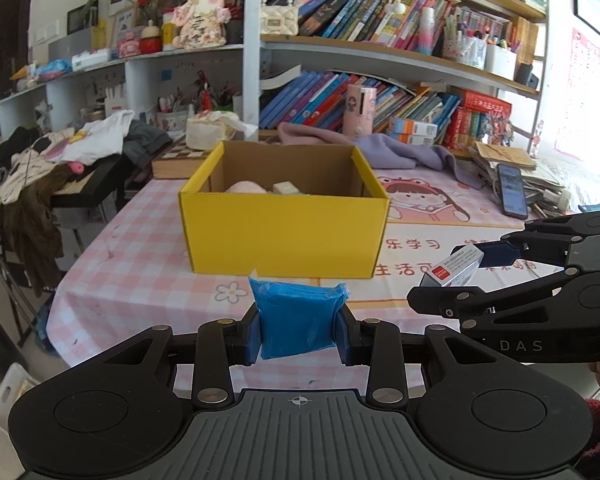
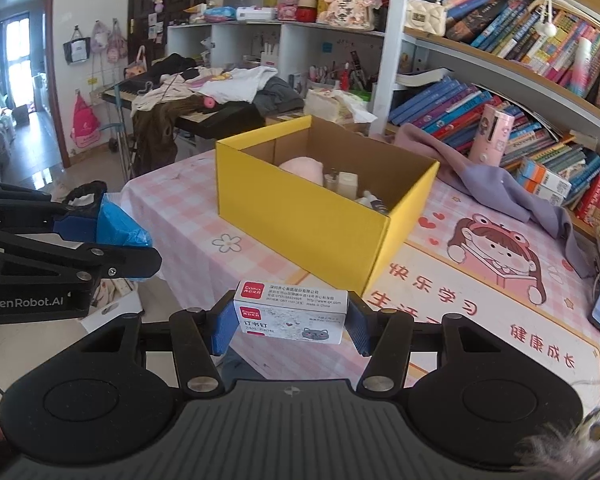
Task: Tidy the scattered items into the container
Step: 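Carry the blue packet with the left tool while the right tool carries the medicine box toward the yellow box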
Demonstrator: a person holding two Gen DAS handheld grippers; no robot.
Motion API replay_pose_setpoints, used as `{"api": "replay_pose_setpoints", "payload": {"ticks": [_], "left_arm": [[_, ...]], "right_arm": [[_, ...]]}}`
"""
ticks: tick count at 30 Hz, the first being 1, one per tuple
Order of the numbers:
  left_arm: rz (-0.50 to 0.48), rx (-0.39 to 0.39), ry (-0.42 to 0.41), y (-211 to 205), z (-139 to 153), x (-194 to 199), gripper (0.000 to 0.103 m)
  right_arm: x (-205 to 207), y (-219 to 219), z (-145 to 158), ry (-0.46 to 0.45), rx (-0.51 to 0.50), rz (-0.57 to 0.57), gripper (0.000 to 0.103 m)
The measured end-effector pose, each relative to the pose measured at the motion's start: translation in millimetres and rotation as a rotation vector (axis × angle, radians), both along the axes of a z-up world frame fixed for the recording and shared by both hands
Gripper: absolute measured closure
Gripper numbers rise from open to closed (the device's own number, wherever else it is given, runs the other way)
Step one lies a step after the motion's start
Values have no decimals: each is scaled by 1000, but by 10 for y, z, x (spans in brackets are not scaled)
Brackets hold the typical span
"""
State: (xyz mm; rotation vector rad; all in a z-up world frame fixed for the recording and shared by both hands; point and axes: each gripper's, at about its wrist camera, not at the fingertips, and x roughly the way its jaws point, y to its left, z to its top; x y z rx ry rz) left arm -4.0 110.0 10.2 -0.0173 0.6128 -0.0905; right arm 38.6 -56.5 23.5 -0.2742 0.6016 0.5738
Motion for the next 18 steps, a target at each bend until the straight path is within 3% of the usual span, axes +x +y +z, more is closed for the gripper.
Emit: {"api": "replay_pose_setpoints", "payload": {"ticks": [18], "left_arm": [[41,11,71,75,-100,180,69]], "right_arm": [[206,157,-89,43,2,58,50]]}}
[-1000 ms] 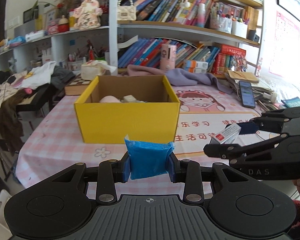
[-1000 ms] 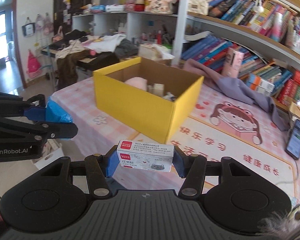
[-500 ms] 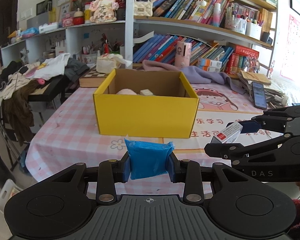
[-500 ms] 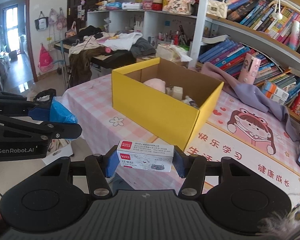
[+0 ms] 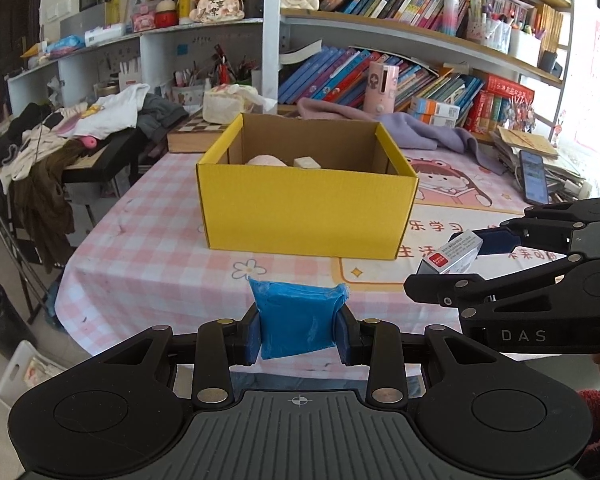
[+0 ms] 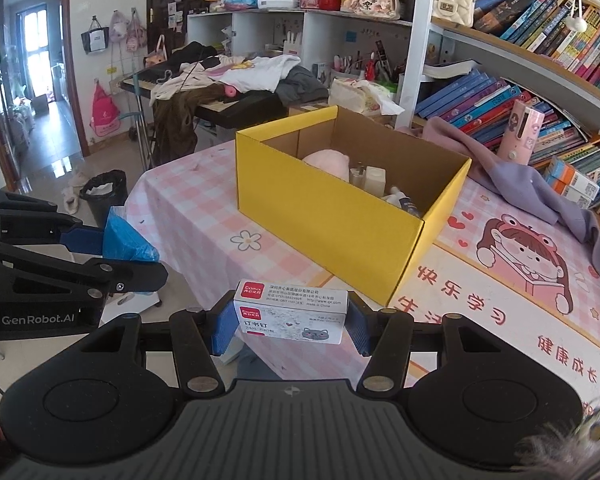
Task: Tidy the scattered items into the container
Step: 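Carry the blue packet with the left tool while the right tool carries the medicine box toward the yellow box, then lower the blue packet into the box while the right tool lowers the medicine box inside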
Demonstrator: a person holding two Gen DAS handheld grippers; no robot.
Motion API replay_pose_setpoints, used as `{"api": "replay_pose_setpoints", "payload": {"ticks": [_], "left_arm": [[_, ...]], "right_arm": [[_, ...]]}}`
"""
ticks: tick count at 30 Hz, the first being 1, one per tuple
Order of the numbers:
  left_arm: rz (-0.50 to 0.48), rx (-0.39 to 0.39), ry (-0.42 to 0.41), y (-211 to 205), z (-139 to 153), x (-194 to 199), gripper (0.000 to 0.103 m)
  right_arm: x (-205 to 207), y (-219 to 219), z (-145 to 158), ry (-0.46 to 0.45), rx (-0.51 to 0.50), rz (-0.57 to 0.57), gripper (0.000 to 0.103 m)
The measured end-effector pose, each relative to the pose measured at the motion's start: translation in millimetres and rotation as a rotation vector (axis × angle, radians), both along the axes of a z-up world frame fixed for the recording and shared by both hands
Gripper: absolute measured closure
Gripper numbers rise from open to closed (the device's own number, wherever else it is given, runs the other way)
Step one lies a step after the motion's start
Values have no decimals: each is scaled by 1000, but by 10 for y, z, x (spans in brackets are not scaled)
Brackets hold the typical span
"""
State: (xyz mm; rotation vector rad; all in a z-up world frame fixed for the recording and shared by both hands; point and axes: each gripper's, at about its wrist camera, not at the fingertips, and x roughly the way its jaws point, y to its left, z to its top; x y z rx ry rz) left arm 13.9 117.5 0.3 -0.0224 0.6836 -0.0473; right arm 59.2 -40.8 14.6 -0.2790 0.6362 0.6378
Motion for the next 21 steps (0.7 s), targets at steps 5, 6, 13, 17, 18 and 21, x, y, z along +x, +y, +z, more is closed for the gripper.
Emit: {"api": "replay_pose_setpoints", "payload": {"ticks": [5,6,13,17,18,21], "left_arm": [[7,12,-9,52,34,181,69],[6,19,-13,58,51,229,69],[-27,47,-46,96,207,618,69],[-41,63,-83,95,324,890,69],[-46,69,-92,92,353,961,69],[-67,86,-106,72,412,1192,69]], "right_arm": [[198,53,13,-8,12,7,50],[253,61,18,-8,18,4,50],[639,85,133,-49,81,-14,50],[883,108,209,-78,92,-27,50],[949,109,225,-85,94,-32,50],[1146,113,258,-107,96,-42,50]]}}
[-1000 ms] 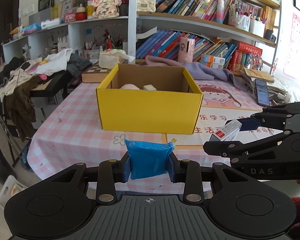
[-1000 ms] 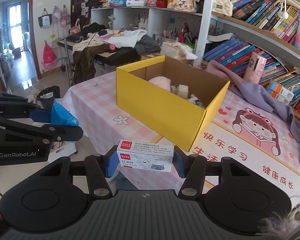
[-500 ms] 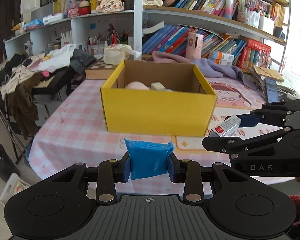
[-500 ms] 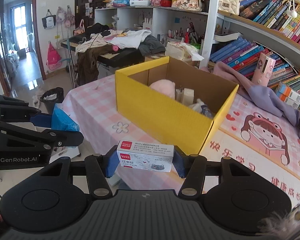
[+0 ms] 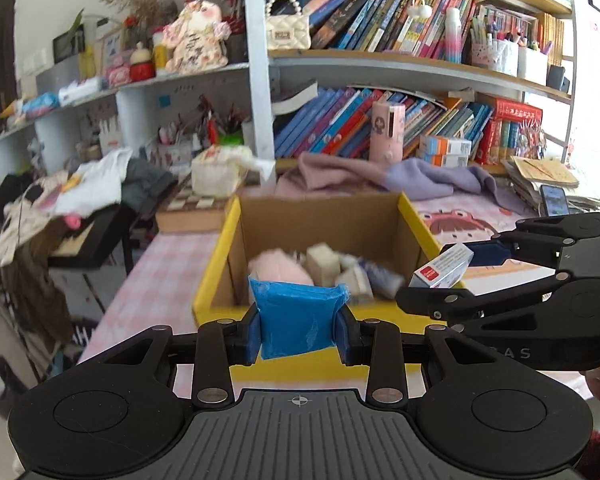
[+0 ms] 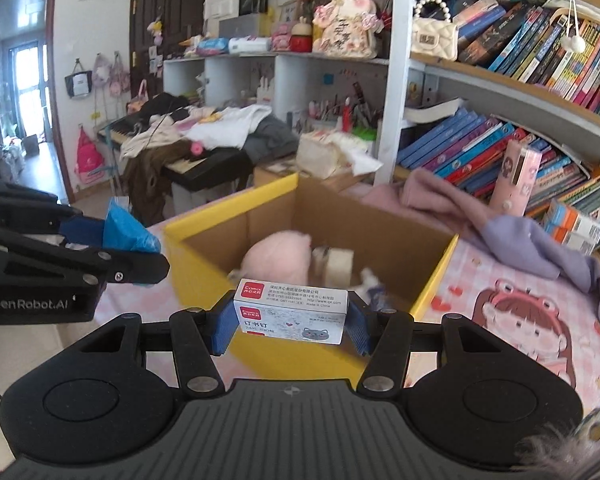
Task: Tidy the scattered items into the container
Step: 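Lower the blue packet into the box while the right tool lowers the medicine box inside, then open the left tool to release the packet while the right tool releases the medicine box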
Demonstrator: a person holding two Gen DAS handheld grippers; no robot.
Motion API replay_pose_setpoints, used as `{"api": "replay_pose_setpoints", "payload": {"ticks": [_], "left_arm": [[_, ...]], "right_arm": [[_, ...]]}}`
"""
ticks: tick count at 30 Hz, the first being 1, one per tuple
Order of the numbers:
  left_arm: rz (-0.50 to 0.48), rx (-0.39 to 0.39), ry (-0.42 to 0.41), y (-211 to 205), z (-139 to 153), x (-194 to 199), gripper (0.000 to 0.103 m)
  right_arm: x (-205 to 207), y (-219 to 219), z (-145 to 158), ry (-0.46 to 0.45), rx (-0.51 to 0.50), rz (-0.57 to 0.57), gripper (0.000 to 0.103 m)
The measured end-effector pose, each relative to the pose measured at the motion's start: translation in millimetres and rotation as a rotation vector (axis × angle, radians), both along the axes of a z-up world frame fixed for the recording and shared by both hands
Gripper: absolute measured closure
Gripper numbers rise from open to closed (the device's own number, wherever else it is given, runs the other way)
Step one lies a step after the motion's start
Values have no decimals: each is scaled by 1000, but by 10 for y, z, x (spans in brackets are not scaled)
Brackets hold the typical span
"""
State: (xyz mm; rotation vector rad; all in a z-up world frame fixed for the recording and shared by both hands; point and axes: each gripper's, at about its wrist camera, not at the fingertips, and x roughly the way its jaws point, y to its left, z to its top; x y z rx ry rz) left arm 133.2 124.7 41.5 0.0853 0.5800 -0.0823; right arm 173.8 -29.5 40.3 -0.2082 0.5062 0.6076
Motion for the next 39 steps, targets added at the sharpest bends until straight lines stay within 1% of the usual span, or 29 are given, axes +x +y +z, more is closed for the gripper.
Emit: {"api": "replay_pose_setpoints", "payload": {"ticks": [4,6,8,11,14,19,21,23,25,26,29,30,31,32,33,36,39], "left_arm": [[-36,28,-10,-46,46,331,69],[-62,40,-14,-67,61,506,68],[-85,51,-6,-82,58,702,68],[-112,70,28,-107,9,1014,68],[-145,96,90,-137,-98,1340,68],[-235,165,239,-245,-348,1879,67],[-239,161,301,-252,-465,2075,67],[-236,132,369,-238,-583,2232,67],[-224,100,419,-217,-683,2336,66],[-222,88,432,-211,-720,2361,66],[-228,70,443,-200,-770,2392,64],[-230,71,440,-200,-768,2383,61],[-228,80,434,-202,-764,2365,58],[-225,91,424,-202,-754,2345,45],[-218,102,410,-200,-736,2332,37],[-209,116,378,-183,-658,2293,32],[-208,106,314,-165,-519,2152,29]], "right_arm": [[354,31,-19,-40,-14,17,50],[581,51,-57,-36,-35,31,50],[804,66,-95,-33,-67,43,50],[1099,123,-181,-16,-142,100,50],[1330,237,-318,-13,-253,198,50],[1646,459,-532,-11,-477,372,50],[1727,530,-600,10,-542,424,50],[1767,588,-647,30,-576,473,50],[1770,636,-677,45,-593,514,49],[1765,655,-690,48,-601,525,49],[1762,659,-711,58,-605,533,49],[1767,652,-710,61,-597,531,49],[1764,635,-708,57,-589,531,49],[1755,617,-699,49,-578,532,46],[1743,596,-684,39,-562,530,40],[1690,522,-606,16,-504,510,30],[1618,433,-486,-15,-453,470,30]]}}
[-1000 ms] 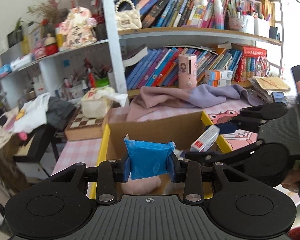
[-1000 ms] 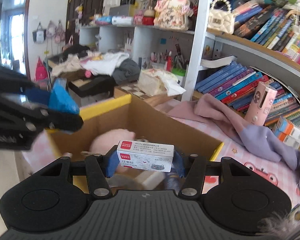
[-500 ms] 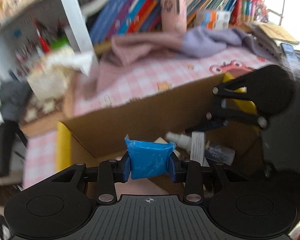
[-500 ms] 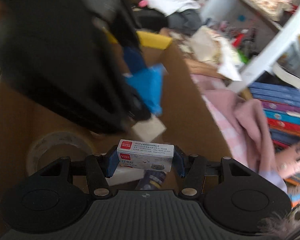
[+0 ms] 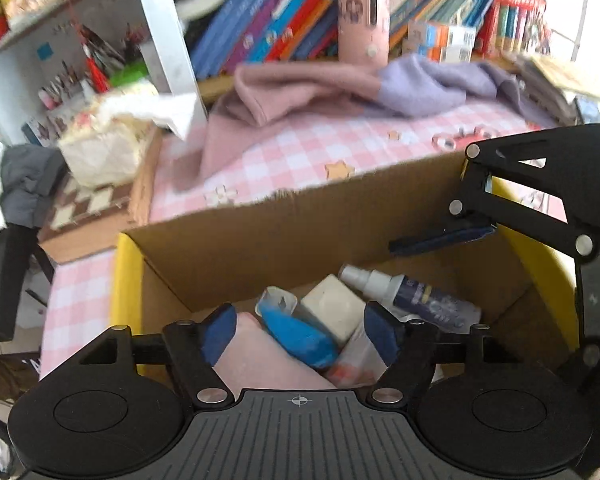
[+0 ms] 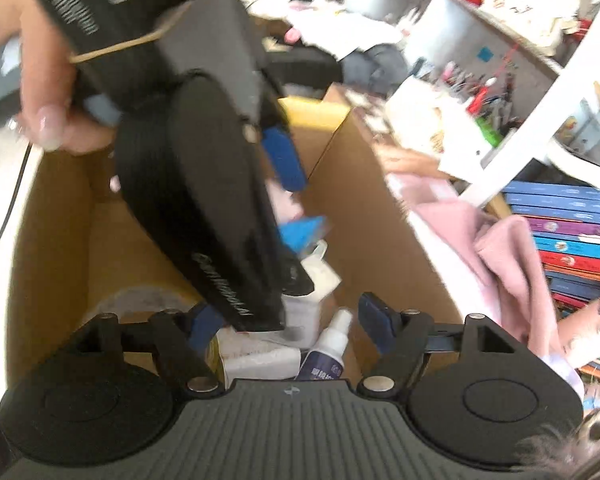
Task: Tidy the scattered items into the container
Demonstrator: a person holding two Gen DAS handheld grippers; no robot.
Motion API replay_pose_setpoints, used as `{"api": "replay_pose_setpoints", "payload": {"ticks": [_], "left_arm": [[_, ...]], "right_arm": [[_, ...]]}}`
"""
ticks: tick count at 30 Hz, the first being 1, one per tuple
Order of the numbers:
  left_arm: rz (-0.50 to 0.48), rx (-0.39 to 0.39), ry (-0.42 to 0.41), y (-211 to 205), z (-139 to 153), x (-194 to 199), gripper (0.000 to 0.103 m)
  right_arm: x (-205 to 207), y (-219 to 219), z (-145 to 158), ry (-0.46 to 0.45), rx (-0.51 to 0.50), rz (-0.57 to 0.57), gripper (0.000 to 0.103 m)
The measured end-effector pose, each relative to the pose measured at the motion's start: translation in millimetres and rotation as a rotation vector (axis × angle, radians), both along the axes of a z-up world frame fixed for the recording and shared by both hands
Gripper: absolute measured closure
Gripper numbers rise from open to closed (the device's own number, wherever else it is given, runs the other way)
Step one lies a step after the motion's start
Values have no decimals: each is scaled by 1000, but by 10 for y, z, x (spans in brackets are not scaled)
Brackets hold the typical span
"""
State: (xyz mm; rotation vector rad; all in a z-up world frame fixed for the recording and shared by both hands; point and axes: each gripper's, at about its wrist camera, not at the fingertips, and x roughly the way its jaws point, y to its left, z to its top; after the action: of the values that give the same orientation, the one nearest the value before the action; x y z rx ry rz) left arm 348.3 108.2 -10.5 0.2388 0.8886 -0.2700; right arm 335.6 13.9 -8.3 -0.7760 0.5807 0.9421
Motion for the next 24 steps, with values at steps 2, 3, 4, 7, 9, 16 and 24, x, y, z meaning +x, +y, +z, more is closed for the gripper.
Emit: {"api": "replay_pose_setpoints", "payload": {"ticks": [2,3,4,7,9,16,24], "left_arm": [[-8,-2,-56,-4,120,-150,27],[-11,-3,-85,-14,181,-224,26],[-11,-4,-112,-24,241,-298,24],[0,-31,-189,-30,417,-563,23],[16,-59,-229,-20,524,-743,23],[124,-184,-358,88,787,-1410,22],[254,-237,-418,237,739,-2032,22]], "right_arm": [[-81,-61,101,-24,34,-23,30],[-120,-102,147,-38,51,-37,30],[-163,-146,192,-51,68,-53,30],[-291,-279,328,-87,115,-105,30],[-376,-353,424,-110,149,-144,30],[-763,-661,676,-159,284,-312,28],[-1426,-993,727,-204,396,-559,26]]}}
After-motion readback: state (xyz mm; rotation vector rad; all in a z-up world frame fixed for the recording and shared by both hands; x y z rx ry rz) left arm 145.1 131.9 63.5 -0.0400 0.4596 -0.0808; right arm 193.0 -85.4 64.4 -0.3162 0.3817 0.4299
